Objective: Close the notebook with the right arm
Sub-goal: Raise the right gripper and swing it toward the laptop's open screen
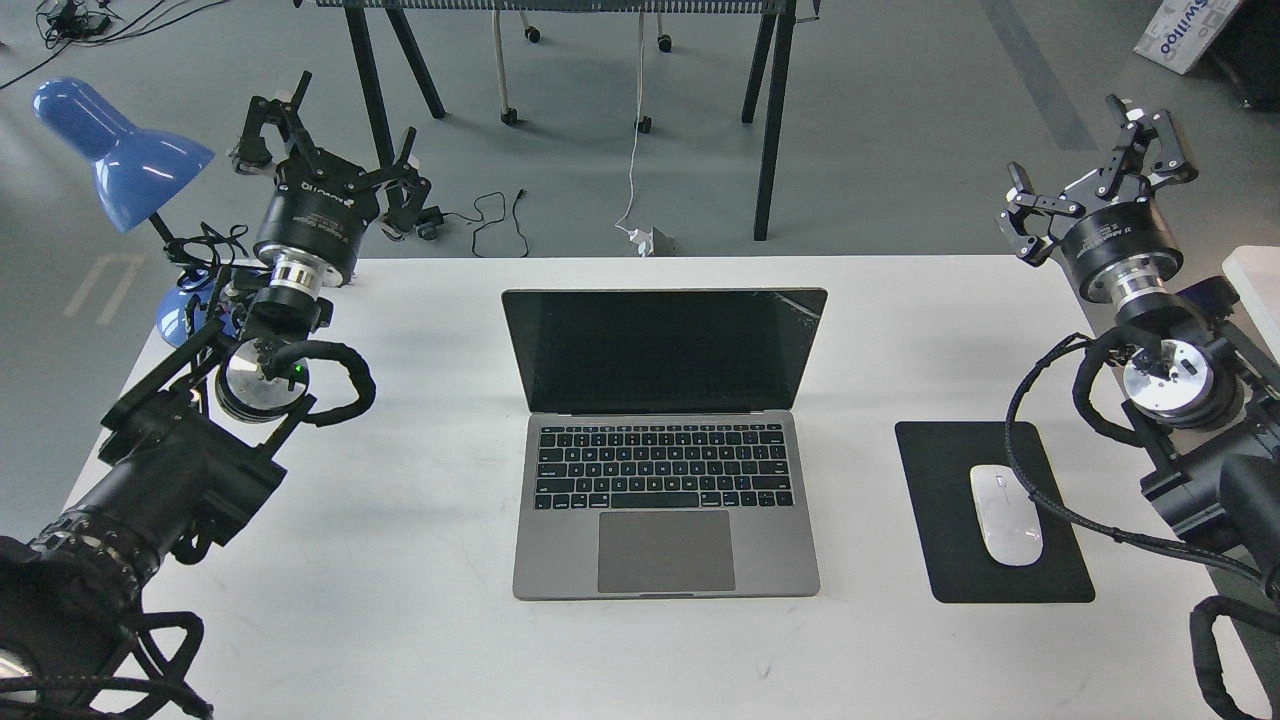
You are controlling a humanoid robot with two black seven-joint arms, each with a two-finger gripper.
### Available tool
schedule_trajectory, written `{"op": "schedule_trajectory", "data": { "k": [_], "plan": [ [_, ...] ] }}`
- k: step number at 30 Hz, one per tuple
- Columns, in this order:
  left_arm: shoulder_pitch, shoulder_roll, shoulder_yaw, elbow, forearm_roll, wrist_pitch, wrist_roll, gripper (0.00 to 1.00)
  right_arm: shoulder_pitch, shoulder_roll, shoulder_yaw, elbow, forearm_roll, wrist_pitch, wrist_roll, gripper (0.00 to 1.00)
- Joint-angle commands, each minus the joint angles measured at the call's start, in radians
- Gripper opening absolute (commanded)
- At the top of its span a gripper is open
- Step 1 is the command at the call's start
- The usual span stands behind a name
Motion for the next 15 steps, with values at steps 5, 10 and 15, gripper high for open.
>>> {"op": "schedule_trajectory", "data": {
  "k": [5,10,15],
  "plan": [
    [-0.005,-0.003,-0.002,0.009,0.000,0.025,-0.002,1.00,-0.009,0.009,-0.029,0.013,-0.001,0.002,0.003,1.00],
    [-0.005,-0.001,0.000,0.008,0.000,0.012,-0.001,1.00,0.009,0.040,-0.093,0.011,-0.003,-0.001,0.006,1.00],
    [-0.004,-0.001,0.000,0.008,-0.002,0.011,-0.001,1.00,0.074,0.089,-0.181,-0.001,-0.003,-0.004,0.003,1.00]
  ]
}}
